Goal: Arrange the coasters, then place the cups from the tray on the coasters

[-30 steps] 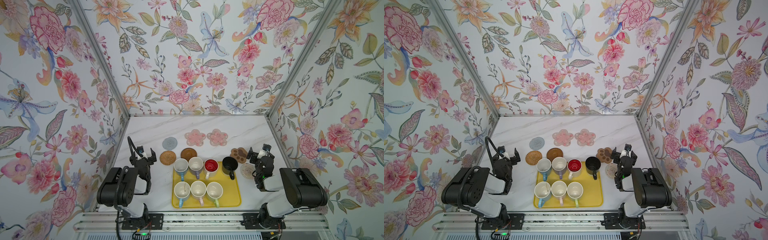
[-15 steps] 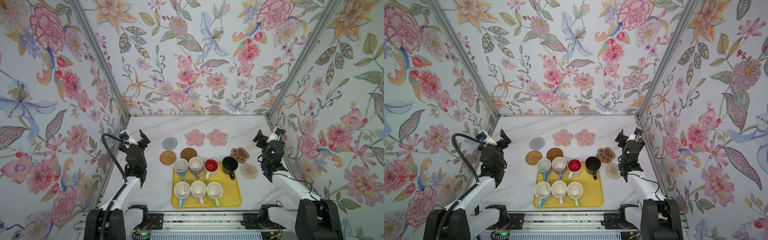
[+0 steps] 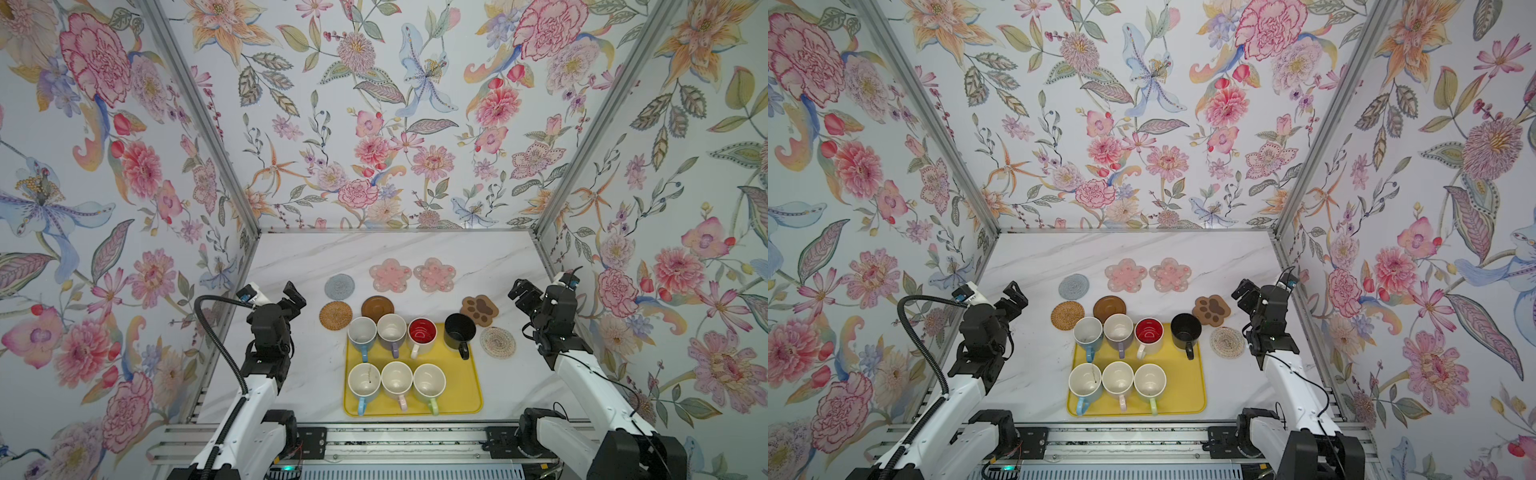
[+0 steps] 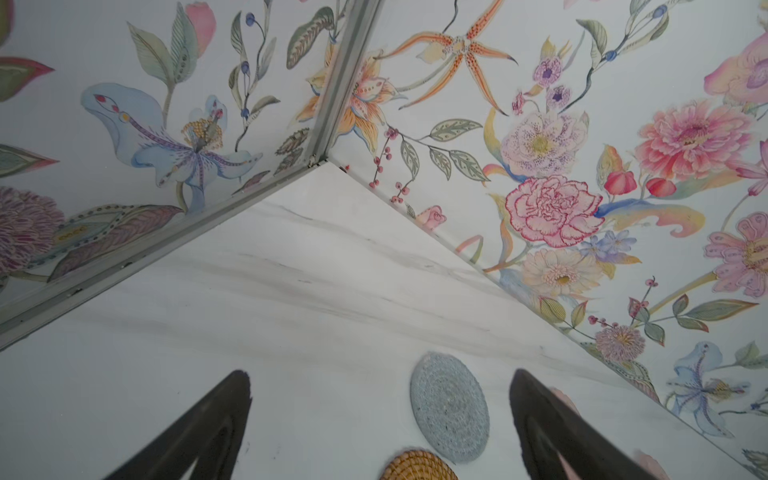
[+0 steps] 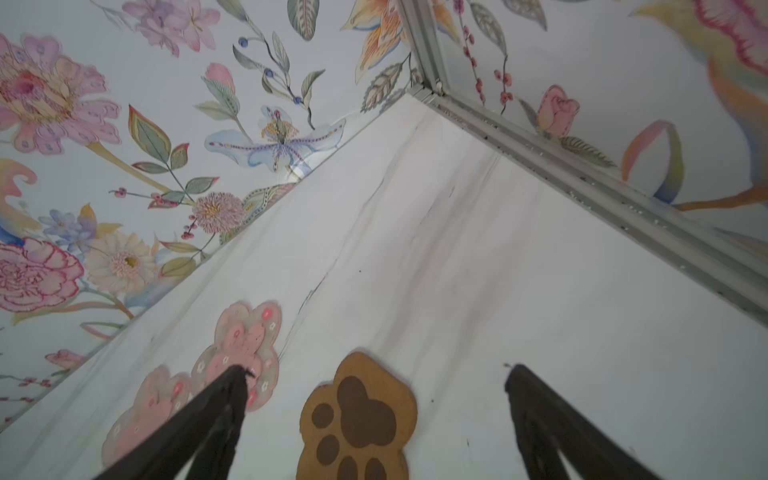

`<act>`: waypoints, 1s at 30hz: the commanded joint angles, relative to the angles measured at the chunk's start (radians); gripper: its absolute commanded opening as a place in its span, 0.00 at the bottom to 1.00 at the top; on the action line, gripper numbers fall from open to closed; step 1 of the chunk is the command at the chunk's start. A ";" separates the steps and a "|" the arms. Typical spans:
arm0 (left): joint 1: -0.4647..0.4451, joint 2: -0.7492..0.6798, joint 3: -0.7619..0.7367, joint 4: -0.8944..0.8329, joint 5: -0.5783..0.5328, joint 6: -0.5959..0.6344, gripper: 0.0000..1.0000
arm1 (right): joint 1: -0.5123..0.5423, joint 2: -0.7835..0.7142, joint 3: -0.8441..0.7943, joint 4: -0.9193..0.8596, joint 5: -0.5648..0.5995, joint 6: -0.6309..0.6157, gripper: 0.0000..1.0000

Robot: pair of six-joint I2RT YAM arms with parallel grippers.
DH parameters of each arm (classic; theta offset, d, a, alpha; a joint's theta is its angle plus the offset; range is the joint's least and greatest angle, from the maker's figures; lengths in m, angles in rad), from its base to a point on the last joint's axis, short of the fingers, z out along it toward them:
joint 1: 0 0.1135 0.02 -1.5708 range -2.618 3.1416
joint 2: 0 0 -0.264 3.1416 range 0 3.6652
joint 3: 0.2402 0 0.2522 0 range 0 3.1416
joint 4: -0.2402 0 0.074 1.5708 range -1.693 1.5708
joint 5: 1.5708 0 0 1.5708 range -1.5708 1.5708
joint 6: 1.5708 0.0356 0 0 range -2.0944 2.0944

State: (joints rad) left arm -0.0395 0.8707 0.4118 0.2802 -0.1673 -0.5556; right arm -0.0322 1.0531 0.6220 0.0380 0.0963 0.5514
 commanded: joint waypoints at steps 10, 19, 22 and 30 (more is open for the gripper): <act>0.004 -0.010 -0.025 -0.049 0.147 -0.090 0.99 | 0.167 0.173 0.065 -0.345 -0.066 -0.063 0.99; 0.004 -0.057 -0.010 -0.092 0.121 -0.077 0.99 | 0.171 0.249 0.053 -0.302 -0.123 -0.053 0.98; 0.004 -0.072 -0.014 -0.104 0.115 -0.084 0.99 | 0.171 0.277 0.062 -0.297 -0.113 -0.058 0.93; 0.004 -0.117 -0.023 -0.126 0.095 -0.090 0.99 | 0.172 0.357 0.083 -0.276 -0.121 -0.075 0.73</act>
State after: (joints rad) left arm -0.0395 0.7677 0.3965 0.1753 -0.0563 -0.6376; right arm 0.1318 1.3876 0.6865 -0.2562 -0.0128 0.4850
